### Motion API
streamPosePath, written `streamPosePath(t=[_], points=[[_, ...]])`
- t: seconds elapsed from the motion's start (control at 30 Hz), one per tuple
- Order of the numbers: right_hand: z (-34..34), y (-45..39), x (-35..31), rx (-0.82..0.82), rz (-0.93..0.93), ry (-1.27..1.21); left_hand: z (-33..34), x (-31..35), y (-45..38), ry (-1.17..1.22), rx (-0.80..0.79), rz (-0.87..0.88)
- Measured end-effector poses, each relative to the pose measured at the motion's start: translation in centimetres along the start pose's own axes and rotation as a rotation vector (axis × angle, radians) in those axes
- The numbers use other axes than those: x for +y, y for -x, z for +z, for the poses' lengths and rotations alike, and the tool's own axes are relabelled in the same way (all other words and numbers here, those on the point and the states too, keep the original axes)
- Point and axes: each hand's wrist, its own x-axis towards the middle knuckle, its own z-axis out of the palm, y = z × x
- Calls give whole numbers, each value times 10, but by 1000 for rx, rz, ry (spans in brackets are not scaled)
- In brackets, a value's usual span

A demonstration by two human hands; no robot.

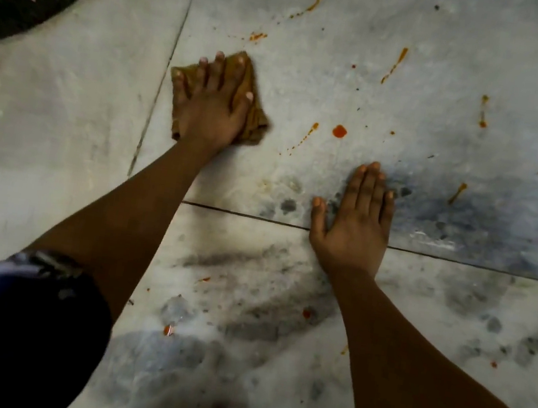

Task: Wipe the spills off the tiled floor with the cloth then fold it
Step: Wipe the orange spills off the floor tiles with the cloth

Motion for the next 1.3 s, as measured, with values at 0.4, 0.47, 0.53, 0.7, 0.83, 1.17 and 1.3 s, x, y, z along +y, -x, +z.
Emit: streamPosePath(t=[0.4,0.47,0.53,0.7,0.83,1.17,1.3], points=[[0,-1,0,16,4,8,-11,-55,-15,85,38,-135],[0,-1,0,27,2,7,-13,-40,-56,101,42,-190],[1,-1,0,36,1,4,-10,-25,-68,97,28,-163],[0,-2,-1,26,10,3,-4,-50,11,-29,2,272],[0,-2,0,32,15,2,-4,-69,-16,26,61,-1],[0,-2,-1,42,5,-8,-5,3,-77,85,32,183],[-2,-1,-2,38,13,-20,-7,-49,-47,116,64,256]])
